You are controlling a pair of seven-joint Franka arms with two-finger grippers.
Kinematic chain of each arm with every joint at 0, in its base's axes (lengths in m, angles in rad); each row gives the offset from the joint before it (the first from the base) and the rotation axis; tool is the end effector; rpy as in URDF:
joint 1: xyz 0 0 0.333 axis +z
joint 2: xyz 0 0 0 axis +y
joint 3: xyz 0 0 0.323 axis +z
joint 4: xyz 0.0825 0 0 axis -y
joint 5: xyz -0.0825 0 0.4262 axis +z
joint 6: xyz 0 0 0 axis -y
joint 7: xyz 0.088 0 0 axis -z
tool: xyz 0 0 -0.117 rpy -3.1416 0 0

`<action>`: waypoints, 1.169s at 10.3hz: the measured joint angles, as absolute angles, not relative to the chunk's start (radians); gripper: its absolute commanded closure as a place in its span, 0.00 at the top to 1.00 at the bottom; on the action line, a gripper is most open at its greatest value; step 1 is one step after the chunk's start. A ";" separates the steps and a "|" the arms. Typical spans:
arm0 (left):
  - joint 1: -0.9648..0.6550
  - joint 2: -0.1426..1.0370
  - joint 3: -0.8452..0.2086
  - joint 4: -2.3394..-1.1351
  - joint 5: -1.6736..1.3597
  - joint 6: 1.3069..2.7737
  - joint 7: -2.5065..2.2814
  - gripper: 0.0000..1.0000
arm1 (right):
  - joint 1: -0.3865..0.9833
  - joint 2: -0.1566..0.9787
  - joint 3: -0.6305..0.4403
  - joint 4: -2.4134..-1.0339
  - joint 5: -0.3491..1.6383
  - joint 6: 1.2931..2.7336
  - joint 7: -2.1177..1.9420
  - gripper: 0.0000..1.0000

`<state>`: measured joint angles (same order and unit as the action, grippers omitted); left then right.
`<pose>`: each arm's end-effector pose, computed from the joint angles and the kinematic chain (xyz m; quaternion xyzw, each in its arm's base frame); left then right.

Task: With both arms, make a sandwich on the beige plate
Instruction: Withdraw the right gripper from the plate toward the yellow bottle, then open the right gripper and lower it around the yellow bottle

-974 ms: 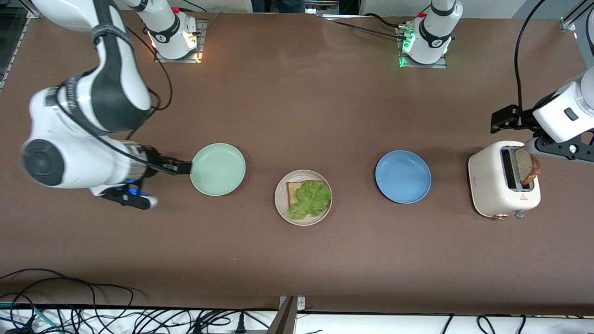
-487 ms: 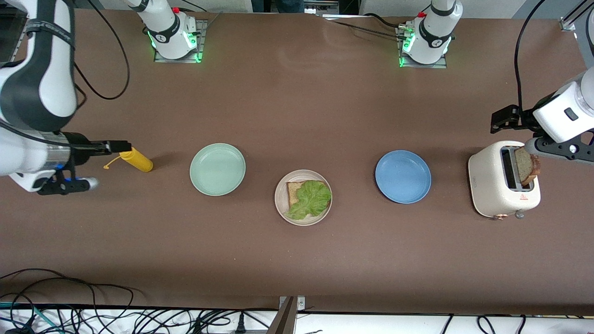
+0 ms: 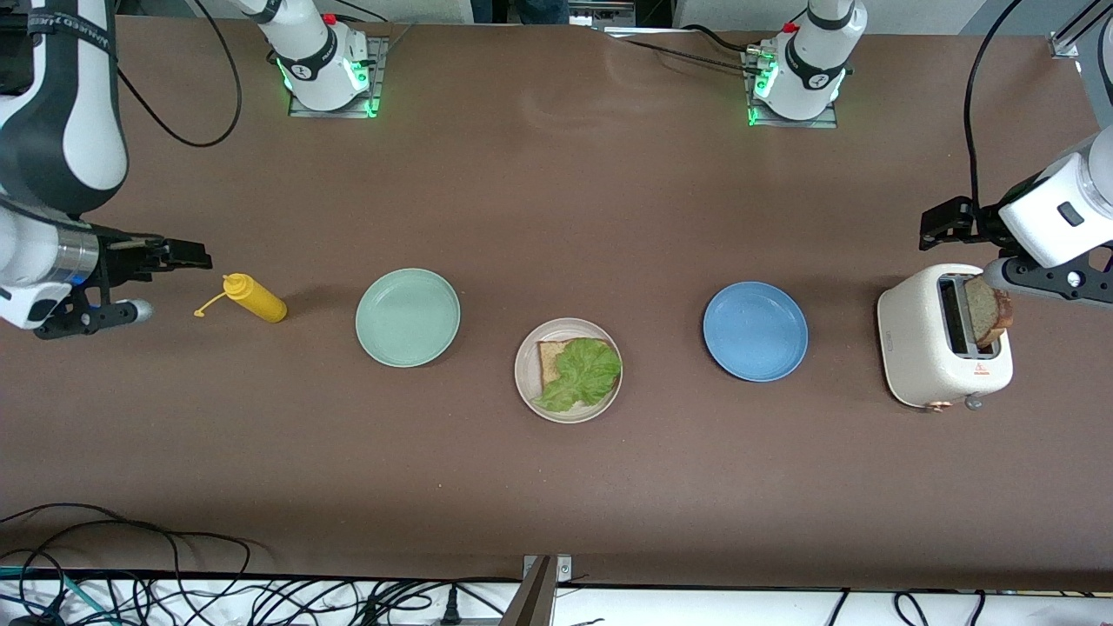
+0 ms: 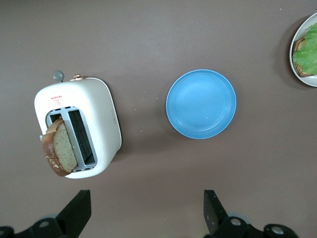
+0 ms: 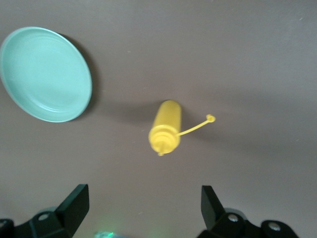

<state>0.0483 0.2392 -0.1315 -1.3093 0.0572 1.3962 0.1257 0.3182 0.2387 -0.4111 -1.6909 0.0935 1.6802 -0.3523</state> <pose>0.6488 -0.0361 0.5914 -0.9920 0.1005 0.0754 0.0112 0.6387 -0.0334 0.4312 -0.9864 -0.1179 0.1117 0.0232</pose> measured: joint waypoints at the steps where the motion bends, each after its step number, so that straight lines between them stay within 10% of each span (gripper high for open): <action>1: 0.048 0.239 -0.131 -1.309 0.057 1.396 0.126 1.00 | 0.321 0.176 -0.410 -1.804 0.079 1.786 -0.407 1.00; 5: 0.048 0.239 -0.131 -1.310 0.057 1.396 0.126 1.00 | 0.321 0.024 -0.444 -2.096 0.069 2.065 -0.740 1.00; 12: 0.048 0.239 -0.131 -1.310 0.057 1.396 0.126 1.00 | 0.320 0.017 -0.579 -2.141 0.262 2.110 -1.347 0.99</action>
<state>0.0482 0.2394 -0.1315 -1.3099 0.0572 1.3961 0.1257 0.3195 0.0167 -0.5791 -2.1411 0.2617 2.1100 -1.3472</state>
